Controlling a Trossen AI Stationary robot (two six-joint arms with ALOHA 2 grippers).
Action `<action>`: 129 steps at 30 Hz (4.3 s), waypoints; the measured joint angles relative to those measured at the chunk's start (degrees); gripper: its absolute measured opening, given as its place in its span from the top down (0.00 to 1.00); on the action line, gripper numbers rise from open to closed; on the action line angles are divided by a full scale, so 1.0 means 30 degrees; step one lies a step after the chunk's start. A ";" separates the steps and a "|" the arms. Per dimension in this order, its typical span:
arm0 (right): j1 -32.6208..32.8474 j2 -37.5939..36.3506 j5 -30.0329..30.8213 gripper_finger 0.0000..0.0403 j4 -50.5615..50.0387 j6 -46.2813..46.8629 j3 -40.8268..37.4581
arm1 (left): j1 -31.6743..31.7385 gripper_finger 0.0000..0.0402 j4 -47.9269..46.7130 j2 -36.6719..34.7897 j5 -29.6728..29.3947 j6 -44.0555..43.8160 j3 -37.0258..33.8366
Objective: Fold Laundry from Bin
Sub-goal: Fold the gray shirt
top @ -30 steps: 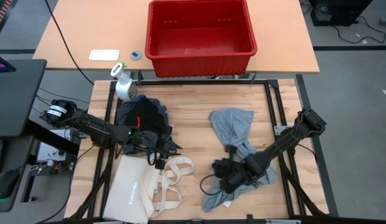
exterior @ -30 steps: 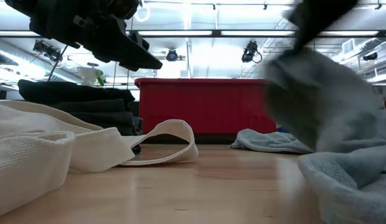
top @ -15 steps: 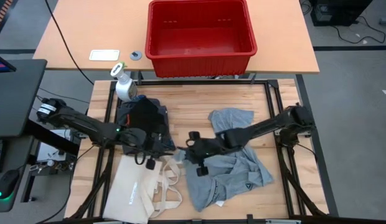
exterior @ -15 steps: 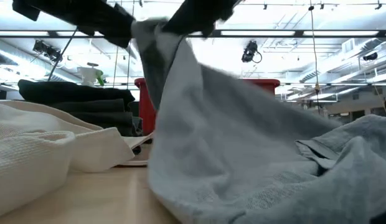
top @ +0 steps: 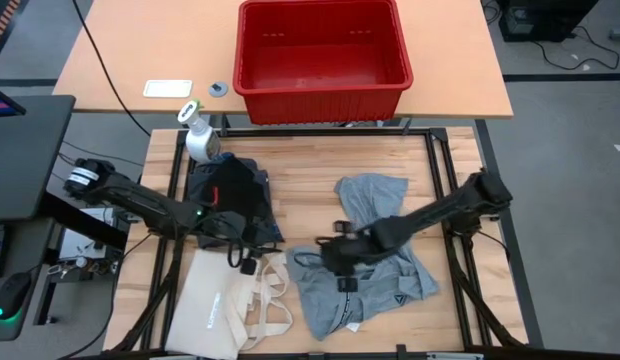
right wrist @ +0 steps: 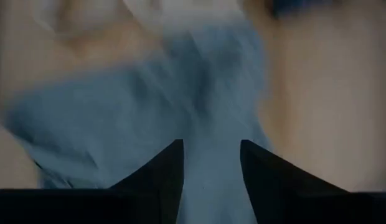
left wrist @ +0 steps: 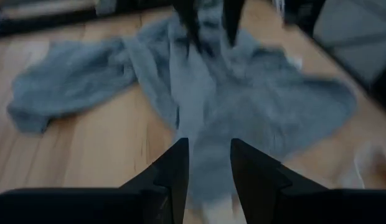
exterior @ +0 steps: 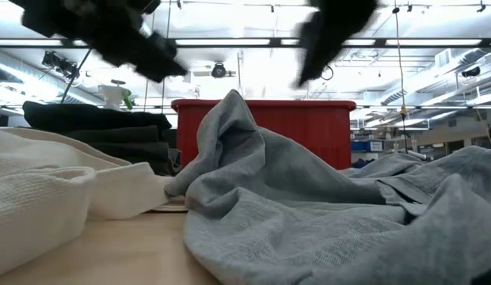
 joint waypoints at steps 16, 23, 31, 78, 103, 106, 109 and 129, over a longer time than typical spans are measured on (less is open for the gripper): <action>0.6595 -0.1720 0.8303 0.60 -0.8922 1.2664 -0.1659 | 0.3111 0.70 0.0346 0.8519 0.2119 0.0689 0.6761; 0.8463 -0.4111 0.9225 0.60 -0.6542 1.6811 -0.6278 | 0.3903 0.70 -0.0424 1.0627 0.3814 0.1892 0.9623; 1.0390 -0.8287 1.2996 0.60 -0.0410 1.9360 -1.1427 | 0.4725 0.70 -0.0243 1.1121 0.4327 0.2269 1.0213; 1.0364 -0.9992 2.4715 0.60 -0.1933 1.2581 -1.1438 | 0.5567 0.70 -0.4650 1.7961 0.5414 0.0572 1.9370; 1.2123 -1.0498 2.5993 0.60 -0.2016 1.2207 -1.1438 | 0.5701 0.70 -0.2093 2.1864 0.5100 -0.0242 2.1515; 1.2123 -1.0498 2.5929 0.60 -0.1994 1.2233 -1.1438 | 0.5701 0.73 -0.2026 2.2237 0.5098 0.0112 2.1485; 1.2123 -1.0491 2.5859 0.60 -0.1940 1.2241 -1.1438 | 0.5701 0.86 -0.1409 2.2240 0.5034 0.0250 2.1485; 1.2900 -1.0492 2.5356 0.60 -0.0925 1.2313 -1.1438 | 0.6380 0.99 -1.5207 1.3402 -0.5988 0.2931 2.1536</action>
